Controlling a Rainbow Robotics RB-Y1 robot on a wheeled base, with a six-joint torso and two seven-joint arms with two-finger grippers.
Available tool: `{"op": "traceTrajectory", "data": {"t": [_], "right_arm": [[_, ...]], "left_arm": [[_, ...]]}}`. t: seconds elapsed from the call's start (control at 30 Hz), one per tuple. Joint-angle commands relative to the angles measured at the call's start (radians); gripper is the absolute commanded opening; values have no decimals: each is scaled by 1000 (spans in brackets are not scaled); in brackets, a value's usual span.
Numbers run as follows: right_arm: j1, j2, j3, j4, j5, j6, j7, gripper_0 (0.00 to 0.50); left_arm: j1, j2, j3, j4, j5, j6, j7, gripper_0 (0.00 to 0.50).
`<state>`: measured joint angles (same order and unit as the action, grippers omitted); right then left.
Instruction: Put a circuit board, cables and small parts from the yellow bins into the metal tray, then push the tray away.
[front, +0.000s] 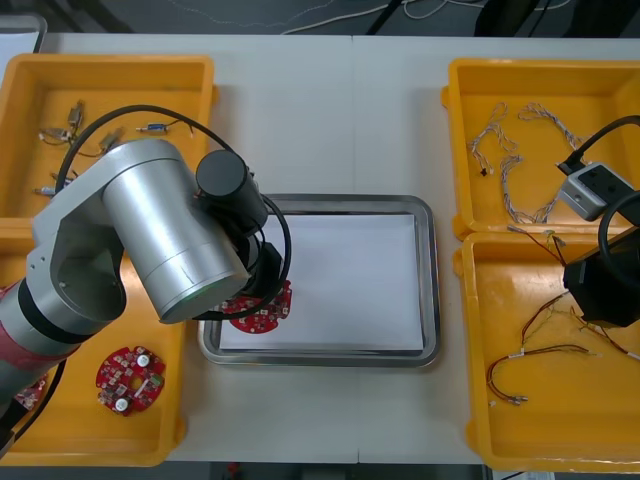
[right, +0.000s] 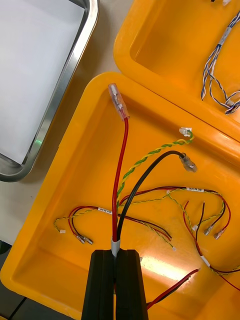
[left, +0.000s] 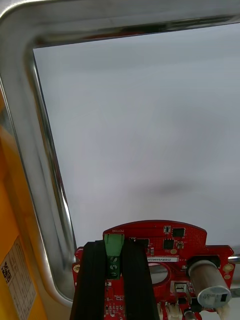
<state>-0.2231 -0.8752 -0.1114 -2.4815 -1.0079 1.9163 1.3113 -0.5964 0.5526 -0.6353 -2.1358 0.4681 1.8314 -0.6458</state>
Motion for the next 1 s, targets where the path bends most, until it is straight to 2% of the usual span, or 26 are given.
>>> {"op": "traceTrajectory", "data": {"t": [0.03, 0.37, 1.0], "right_arm": [[-22, -36, 12, -25, -3, 4, 14, 0], [-22, -36, 12, -25, -3, 4, 14, 0], [-22, -36, 12, -25, -3, 4, 14, 0]], "left_arm": [[-8, -23, -26, 20, -23, -41, 26, 0], [0, -23, -60, 88, -39, -126, 5, 0], [44, 1, -106, 91, -74, -141, -23, 0]]}}
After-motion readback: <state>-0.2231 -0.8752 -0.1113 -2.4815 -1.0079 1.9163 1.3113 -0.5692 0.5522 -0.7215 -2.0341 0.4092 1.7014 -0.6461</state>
